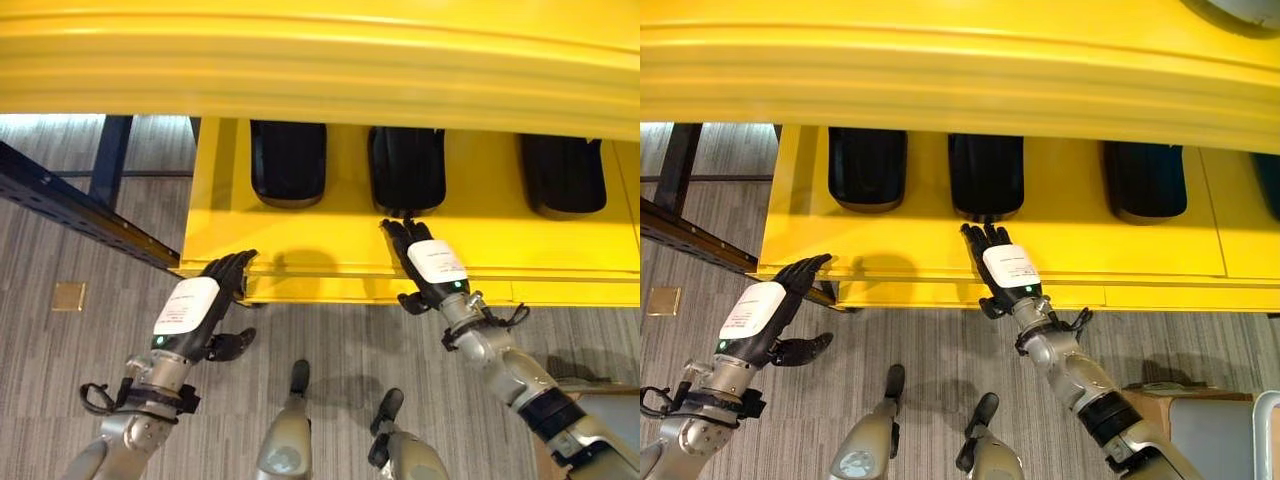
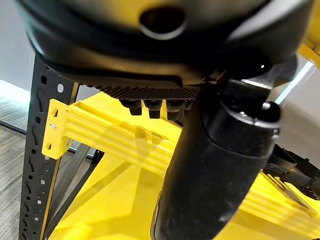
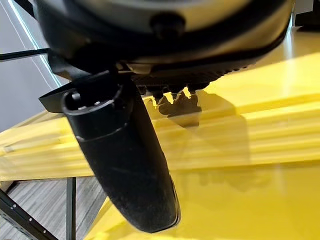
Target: Move parts from the plastic box to the shelf.
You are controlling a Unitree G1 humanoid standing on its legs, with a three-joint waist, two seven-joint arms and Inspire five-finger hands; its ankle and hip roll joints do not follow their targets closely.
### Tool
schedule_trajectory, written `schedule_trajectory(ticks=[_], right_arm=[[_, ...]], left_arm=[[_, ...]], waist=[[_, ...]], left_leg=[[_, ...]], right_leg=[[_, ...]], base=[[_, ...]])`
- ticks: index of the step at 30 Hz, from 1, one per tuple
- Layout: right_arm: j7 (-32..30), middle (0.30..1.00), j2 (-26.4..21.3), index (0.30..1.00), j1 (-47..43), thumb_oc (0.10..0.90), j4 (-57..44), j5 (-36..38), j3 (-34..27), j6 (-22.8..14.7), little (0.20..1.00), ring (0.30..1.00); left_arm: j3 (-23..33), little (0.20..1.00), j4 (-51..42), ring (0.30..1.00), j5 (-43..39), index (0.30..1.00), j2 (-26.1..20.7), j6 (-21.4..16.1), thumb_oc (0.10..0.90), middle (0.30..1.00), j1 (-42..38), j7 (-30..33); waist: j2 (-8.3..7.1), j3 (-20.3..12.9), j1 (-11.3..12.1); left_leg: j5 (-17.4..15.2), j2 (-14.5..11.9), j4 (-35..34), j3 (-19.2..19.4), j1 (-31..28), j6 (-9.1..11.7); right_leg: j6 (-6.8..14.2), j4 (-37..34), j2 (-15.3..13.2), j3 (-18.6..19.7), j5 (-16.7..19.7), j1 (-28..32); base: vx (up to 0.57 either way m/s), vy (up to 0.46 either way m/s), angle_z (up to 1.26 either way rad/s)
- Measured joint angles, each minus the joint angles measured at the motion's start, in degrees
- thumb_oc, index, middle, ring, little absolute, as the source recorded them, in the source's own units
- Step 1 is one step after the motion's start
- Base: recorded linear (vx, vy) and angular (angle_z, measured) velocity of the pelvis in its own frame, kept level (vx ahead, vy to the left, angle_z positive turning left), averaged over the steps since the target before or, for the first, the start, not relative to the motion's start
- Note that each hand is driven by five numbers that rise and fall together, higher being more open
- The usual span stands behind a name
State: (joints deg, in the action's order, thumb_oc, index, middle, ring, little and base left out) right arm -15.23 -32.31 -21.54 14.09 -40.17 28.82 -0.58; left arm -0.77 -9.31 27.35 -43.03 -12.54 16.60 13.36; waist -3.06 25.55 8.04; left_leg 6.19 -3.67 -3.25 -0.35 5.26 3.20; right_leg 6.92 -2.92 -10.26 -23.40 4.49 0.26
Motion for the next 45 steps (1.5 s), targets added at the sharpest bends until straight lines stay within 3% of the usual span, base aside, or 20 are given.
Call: schedule_trajectory(ticks=[10, 16, 19, 21, 25, 26, 27, 30, 32, 38, 45], right_arm=[[0.23, 1.0, -0.03, 1.0, 0.56, 0.9, -1.11, 1.98, -0.53, -0.33, 1.0, 1.0], [3.6, 1.0, -0.76, 1.0, 7.73, 0.9, -10.32, 8.85, -4.82, -0.53, 1.0, 1.0], [5.31, 1.0, -2.09, 1.0, 13.5, 0.9, -17.0, 12.6, -6.98, -1.45, 1.0, 1.0], [6.42, 1.0, -2.87, 1.0, 17.91, 0.9, -22.02, 16.57, -9.74, -2.74, 1.0, 1.0], [8.71, 1.0, -2.82, 1.0, 24.97, 0.9, -27.86, 26.47, -15.05, -5.65, 1.0, 1.0], [10.46, 1.0, -1.91, 1.0, 28.14, 0.9, -28.01, 31.75, -17.38, -6.61, 1.0, 1.0], [11.31, 1.0, -1.43, 1.0, 29.55, 0.9, -27.89, 34.55, -17.82, -6.64, 1.0, 1.0], [14.46, 1.0, 0.33, 1.0, 32.05, 0.9, -26.95, 43.57, -18.0, -6.71, 1.0, 1.0], [15.73, 1.0, 3.58, 1.0, 33.06, 0.9, -24.78, 50.56, -17.89, -6.69, 1.0, 1.0], [16.01, 1.0, 5.6, 1.0, 33.5, 0.9, -22.79, 59.13, -17.73, -6.58, 1.0, 1.0], [16.53, 1.0, 5.57, 1.0, 34.25, 0.9, -22.8, 62.91, -16.65, -6.56, 1.0, 1.0]], left_arm=[[0.04, 1.0, 0.0, 1.0, 0.0, 1.0, 0.0, 0.05, 0.9, 1.0, -0.16, 0.06], [0.26, 1.0, -0.45, 1.0, -0.34, 1.0, 0.39, 0.1, 0.9, 1.0, 0.13, -0.19], [0.52, 1.0, -0.52, 1.0, -4.65, 1.0, 2.13, 0.07, 0.9, 1.0, 1.75, -0.59], [0.73, 1.0, -0.54, 1.0, -12.26, 1.0, 4.87, 0.01, 0.9, 1.0, 3.22, -1.84], [-0.83, 1.0, -0.2, 1.0, -35.45, 1.0, 10.39, -0.12, 0.9, 1.0, 5.81, -7.27], [-2.85, 1.0, 1.58, 1.0, -46.12, 1.0, 12.67, 0.28, 0.9, 1.0, 5.9, -10.57], [-3.85, 1.0, 1.72, 1.0, -49.28, 1.0, 12.76, 0.92, 0.9, 1.0, 6.54, -11.7], [-5.1, 1.0, 2.0, 1.0, -55.19, 1.0, 13.11, 1.32, 0.9, 1.0, 7.85, -14.89], [-5.57, 1.0, 2.27, 1.0, -60.15, 1.0, 15.48, 1.58, 0.9, 1.0, 8.24, -15.35], [-5.6, 1.0, 2.98, 1.0, -65.53, 1.0, 19.44, 1.65, 0.9, 1.0, 9.08, -15.35], [-6.17, 1.0, 4.79, 1.0, -67.46, 1.0, 19.67, 2.52, 0.9, 1.0, 9.25, -15.53]], waist=[[-0.02, 0.04, -0.23], [-0.53, 0.28, -0.42], [-0.97, 0.36, -1.55], [-1.28, 0.25, -2.04], [-2.91, -3.24, -4.01], [-3.03, -6.24, -4.32], [-3.05, -7.86, -4.65], [-2.36, -10.75, -4.93], [-1.0, -12.91, -4.91], [2.2, -17.82, -5.03], [1.54, -20.87, -5.54]], left_leg=[[0.03, -0.01, 0.02, 0.08, 0.15, -0.04], [0.01, 0.0, -0.01, 0.28, -0.81, -0.05], [-0.19, 0.05, -0.28, 0.32, -3.19, -0.23], [-0.63, 0.03, -0.45, 0.65, -5.38, -0.18], [-0.9, -0.32, -1.19, 1.49, -7.42, 0.07], [-0.9, -0.27, -1.22, 1.36, -7.37, 0.08], [-0.91, -0.24, -1.24, 1.31, -7.32, 0.08], [-0.9, -0.24, -1.23, 1.27, -7.43, 0.08], [-0.88, -0.19, -1.24, 1.22, -7.43, 0.05], [-0.96, -0.16, -1.29, 1.3, -7.48, -0.23], [-1.1, -0.22, -1.3, 1.63, -7.5, -0.62]], right_leg=[[0.07, 1.55, -0.27, 0.2, -0.7, -0.94], [0.08, 1.58, -0.28, 0.47, -0.72, -0.21], [0.27, 1.12, -0.32, 0.42, -0.86, 2.33], [0.39, 0.52, -0.27, 0.65, -0.93, 4.47], [0.26, -0.48, 0.15, 1.2, -0.87, 6.24], [0.24, -0.72, 0.27, 1.14, -0.84, 6.37], [0.23, -1.01, 0.29, 1.02, -0.8, 6.48], [0.16, -1.52, 0.39, 0.93, -0.52, 6.79], [0.16, -1.69, 0.31, 0.85, -0.34, 6.92], [0.5, -1.8, 0.08, 1.01, -0.34, 6.96], [0.33, -1.81, 0.05, 1.75, -0.17, 6.69]], base=[[0.0, 0.0, 0.0], [0.02, -0.006, -0.02], [0.06, -0.027, 0.0], [0.05, -0.031, -0.07], [0.03, -0.039, -0.07], [-0.01, -0.046, -0.01], [-0.02, -0.053, 0.03], [-0.05, -0.027, 0.0], [-0.07, -0.02, 0.02], [-0.02, -0.005, -0.01], [-0.02, 0.003, -0.04]])
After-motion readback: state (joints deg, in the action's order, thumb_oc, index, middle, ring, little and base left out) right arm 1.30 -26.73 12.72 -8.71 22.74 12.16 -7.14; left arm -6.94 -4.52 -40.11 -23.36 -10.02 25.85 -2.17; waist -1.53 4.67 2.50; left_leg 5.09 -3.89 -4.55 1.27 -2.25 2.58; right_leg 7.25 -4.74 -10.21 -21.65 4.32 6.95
